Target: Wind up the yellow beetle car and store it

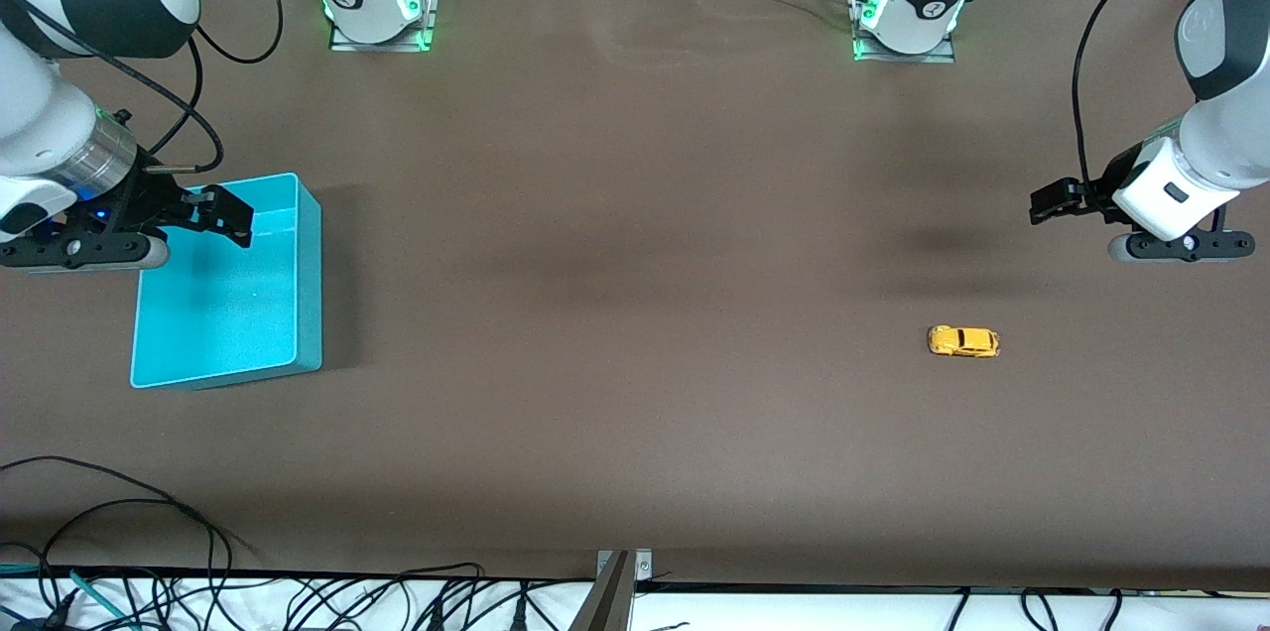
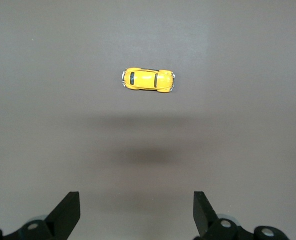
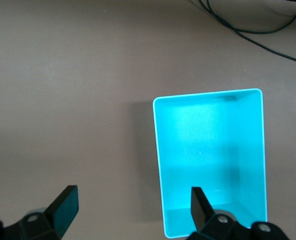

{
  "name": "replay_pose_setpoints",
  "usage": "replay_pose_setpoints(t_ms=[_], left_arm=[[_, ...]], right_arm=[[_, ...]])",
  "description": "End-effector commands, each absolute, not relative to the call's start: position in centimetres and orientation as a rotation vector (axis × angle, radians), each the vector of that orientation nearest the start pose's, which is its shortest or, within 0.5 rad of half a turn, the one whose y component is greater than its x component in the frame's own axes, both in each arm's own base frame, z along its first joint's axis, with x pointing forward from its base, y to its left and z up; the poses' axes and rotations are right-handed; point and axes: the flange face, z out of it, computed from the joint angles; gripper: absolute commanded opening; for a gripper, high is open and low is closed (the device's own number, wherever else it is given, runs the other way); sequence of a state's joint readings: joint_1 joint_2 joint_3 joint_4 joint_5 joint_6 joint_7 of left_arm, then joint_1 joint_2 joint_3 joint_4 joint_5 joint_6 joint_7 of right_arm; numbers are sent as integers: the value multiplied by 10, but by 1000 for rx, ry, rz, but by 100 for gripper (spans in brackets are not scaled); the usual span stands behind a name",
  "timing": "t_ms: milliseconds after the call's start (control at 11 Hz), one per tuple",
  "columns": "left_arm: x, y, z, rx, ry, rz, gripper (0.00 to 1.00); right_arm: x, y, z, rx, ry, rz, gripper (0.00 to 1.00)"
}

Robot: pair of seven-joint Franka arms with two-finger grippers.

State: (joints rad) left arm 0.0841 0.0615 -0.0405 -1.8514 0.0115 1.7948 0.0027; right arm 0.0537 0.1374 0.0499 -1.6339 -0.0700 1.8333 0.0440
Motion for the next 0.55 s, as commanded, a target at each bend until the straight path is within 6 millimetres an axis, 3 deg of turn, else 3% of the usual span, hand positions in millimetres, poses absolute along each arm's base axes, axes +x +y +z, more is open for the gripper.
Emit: replay_pose_setpoints(t_ms=[0, 273, 455], left_arm=[[570, 34, 475, -3156, -94, 188, 100], [571, 34, 471, -3153, -135, 196, 100], [582, 50, 452, -3113, -421, 235, 100]], right_arm=[[610, 59, 546, -3211, -119, -127, 100], [610, 60, 549, -3212, -122, -135, 100], [611, 60, 549, -3213, -122, -137, 100]])
